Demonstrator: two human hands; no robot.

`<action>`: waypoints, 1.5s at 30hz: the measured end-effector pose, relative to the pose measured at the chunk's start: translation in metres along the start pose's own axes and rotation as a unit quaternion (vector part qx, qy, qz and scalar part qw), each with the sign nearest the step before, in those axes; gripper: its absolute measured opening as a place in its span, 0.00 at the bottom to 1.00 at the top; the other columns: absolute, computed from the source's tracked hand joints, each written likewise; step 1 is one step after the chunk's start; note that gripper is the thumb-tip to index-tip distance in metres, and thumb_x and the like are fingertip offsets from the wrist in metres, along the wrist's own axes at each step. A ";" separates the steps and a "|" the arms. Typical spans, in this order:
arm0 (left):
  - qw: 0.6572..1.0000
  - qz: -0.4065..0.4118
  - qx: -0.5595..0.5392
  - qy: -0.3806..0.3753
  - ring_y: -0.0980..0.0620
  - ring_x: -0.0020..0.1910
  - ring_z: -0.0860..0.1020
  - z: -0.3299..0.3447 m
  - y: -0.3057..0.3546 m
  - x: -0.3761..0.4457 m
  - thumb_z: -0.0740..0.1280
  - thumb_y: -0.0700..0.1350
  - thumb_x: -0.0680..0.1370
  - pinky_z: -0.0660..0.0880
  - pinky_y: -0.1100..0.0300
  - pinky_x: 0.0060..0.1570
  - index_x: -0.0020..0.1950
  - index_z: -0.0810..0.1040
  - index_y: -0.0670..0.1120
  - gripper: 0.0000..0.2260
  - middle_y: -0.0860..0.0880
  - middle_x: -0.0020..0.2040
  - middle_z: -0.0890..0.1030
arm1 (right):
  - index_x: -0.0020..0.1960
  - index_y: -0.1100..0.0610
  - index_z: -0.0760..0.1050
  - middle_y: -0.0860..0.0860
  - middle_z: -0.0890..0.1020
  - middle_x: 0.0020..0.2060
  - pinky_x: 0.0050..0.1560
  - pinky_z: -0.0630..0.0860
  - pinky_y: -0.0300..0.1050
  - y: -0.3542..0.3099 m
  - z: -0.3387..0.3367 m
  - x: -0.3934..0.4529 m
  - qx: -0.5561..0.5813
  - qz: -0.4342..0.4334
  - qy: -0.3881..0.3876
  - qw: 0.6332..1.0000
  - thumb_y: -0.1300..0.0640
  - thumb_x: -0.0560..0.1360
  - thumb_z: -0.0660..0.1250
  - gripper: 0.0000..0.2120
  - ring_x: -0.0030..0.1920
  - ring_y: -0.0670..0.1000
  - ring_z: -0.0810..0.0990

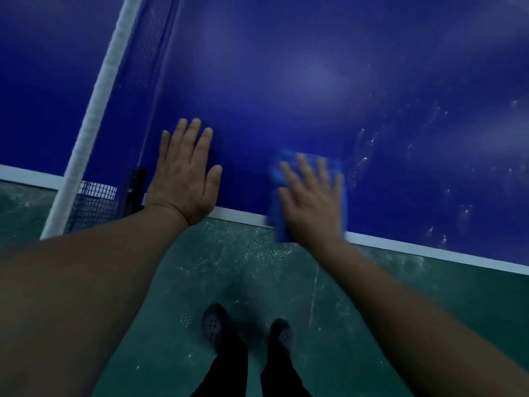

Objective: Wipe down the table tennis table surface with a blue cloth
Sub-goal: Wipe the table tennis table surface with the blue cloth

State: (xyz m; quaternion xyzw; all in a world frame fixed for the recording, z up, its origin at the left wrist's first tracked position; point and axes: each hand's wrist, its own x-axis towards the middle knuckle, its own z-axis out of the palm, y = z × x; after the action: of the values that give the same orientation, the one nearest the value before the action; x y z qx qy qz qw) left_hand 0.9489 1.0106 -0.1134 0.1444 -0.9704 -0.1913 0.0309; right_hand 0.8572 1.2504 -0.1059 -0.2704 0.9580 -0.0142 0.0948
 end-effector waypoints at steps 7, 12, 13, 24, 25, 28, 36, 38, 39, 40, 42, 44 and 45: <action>1.000 0.000 0.005 -0.011 0.42 0.81 0.48 0.000 0.001 0.000 0.47 0.57 0.81 0.40 0.45 0.79 0.80 0.58 0.41 0.31 0.40 0.82 0.54 | 0.82 0.44 0.50 0.49 0.49 0.82 0.76 0.42 0.69 0.082 -0.015 -0.012 0.071 0.384 0.027 0.920 0.41 0.84 0.46 0.27 0.81 0.59 0.44; 1.000 -0.002 0.012 -0.009 0.42 0.81 0.48 0.000 0.001 0.002 0.48 0.57 0.81 0.40 0.45 0.79 0.80 0.60 0.42 0.31 0.40 0.81 0.54 | 0.80 0.44 0.57 0.49 0.55 0.81 0.76 0.39 0.65 -0.025 0.001 -0.001 0.031 0.032 0.013 0.999 0.40 0.82 0.48 0.27 0.81 0.59 0.48; 1.000 -0.001 0.012 -0.009 0.41 0.81 0.48 0.000 0.001 0.002 0.49 0.56 0.81 0.40 0.45 0.79 0.79 0.60 0.42 0.30 0.39 0.81 0.54 | 0.79 0.44 0.60 0.49 0.57 0.80 0.77 0.41 0.66 -0.020 0.003 -0.008 0.010 -0.067 0.002 0.998 0.39 0.82 0.49 0.27 0.81 0.58 0.50; 1.000 -0.005 -0.004 -0.001 0.39 0.80 0.50 0.002 0.002 0.003 0.51 0.54 0.80 0.38 0.48 0.79 0.77 0.63 0.39 0.29 0.38 0.80 0.55 | 0.81 0.45 0.52 0.51 0.51 0.82 0.76 0.42 0.70 0.057 -0.019 0.039 0.083 0.352 0.046 0.931 0.40 0.83 0.47 0.27 0.80 0.61 0.46; 1.000 -0.006 -0.006 0.001 0.39 0.80 0.51 0.002 0.002 0.003 0.51 0.54 0.80 0.38 0.49 0.79 0.77 0.63 0.39 0.29 0.38 0.80 0.56 | 0.81 0.45 0.54 0.51 0.53 0.81 0.76 0.41 0.69 0.026 -0.012 0.034 0.069 0.269 0.046 0.960 0.41 0.83 0.48 0.27 0.80 0.61 0.48; 1.000 -0.008 -0.007 0.006 0.39 0.80 0.52 0.002 0.002 0.003 0.51 0.55 0.80 0.37 0.50 0.79 0.77 0.64 0.39 0.29 0.38 0.80 0.57 | 0.79 0.44 0.59 0.49 0.57 0.80 0.77 0.42 0.67 -0.020 0.002 0.001 0.005 -0.073 -0.017 0.997 0.39 0.82 0.47 0.27 0.80 0.59 0.50; 1.000 -0.003 -0.003 0.004 0.38 0.79 0.54 0.003 0.003 0.003 0.52 0.54 0.80 0.39 0.49 0.79 0.75 0.66 0.38 0.28 0.37 0.78 0.59 | 0.81 0.43 0.49 0.49 0.49 0.82 0.76 0.42 0.68 0.131 -0.023 0.008 0.072 0.372 0.017 0.925 0.41 0.84 0.44 0.27 0.81 0.58 0.45; 1.000 -0.005 -0.003 0.004 0.38 0.79 0.54 0.004 0.003 0.003 0.52 0.53 0.80 0.38 0.50 0.79 0.75 0.66 0.38 0.28 0.37 0.78 0.59 | 0.81 0.44 0.48 0.50 0.48 0.82 0.76 0.42 0.69 0.100 -0.019 -0.001 0.076 0.365 0.017 0.928 0.42 0.84 0.45 0.27 0.81 0.59 0.44; 1.000 -0.005 -0.004 0.004 0.38 0.79 0.54 0.004 0.002 0.002 0.52 0.53 0.80 0.37 0.51 0.79 0.75 0.66 0.38 0.28 0.37 0.78 0.59 | 0.81 0.44 0.48 0.50 0.48 0.82 0.76 0.41 0.68 0.077 -0.016 0.001 0.065 0.327 0.012 0.943 0.42 0.84 0.45 0.27 0.81 0.59 0.44; 1.000 -0.005 -0.005 0.006 0.38 0.79 0.54 0.004 0.002 0.003 0.52 0.54 0.80 0.37 0.51 0.79 0.75 0.66 0.38 0.28 0.37 0.78 0.59 | 0.81 0.43 0.49 0.49 0.48 0.82 0.76 0.40 0.67 0.051 -0.013 0.008 0.049 0.270 0.008 0.962 0.42 0.84 0.44 0.27 0.81 0.59 0.43; 1.000 -0.005 -0.007 0.008 0.39 0.79 0.54 0.004 0.003 0.003 0.52 0.54 0.80 0.38 0.50 0.79 0.75 0.66 0.38 0.28 0.37 0.78 0.59 | 0.81 0.42 0.49 0.47 0.47 0.82 0.76 0.37 0.66 0.000 -0.011 0.038 0.036 0.142 0.010 0.989 0.41 0.82 0.44 0.27 0.81 0.58 0.42; 1.000 -0.007 -0.008 0.008 0.39 0.79 0.54 0.004 0.002 0.004 0.52 0.53 0.80 0.41 0.47 0.79 0.75 0.65 0.38 0.28 0.37 0.78 0.59 | 0.81 0.42 0.49 0.48 0.48 0.82 0.76 0.36 0.66 -0.041 -0.014 0.083 0.054 0.064 0.011 0.996 0.41 0.84 0.44 0.26 0.81 0.58 0.42; 1.000 -0.006 -0.005 0.009 0.39 0.79 0.54 0.004 0.002 0.004 0.52 0.53 0.80 0.42 0.46 0.79 0.75 0.65 0.38 0.28 0.37 0.78 0.59 | 0.81 0.42 0.50 0.48 0.48 0.82 0.76 0.37 0.67 -0.053 -0.017 0.106 0.064 0.044 0.014 0.997 0.41 0.84 0.45 0.26 0.81 0.58 0.42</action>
State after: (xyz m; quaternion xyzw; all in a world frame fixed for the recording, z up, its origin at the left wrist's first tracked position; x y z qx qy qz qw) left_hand 0.9444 1.0129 -0.1163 0.1522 -0.9682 -0.1945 0.0394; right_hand 0.7926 1.1489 -0.1037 -0.2216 0.9672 -0.0749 0.0994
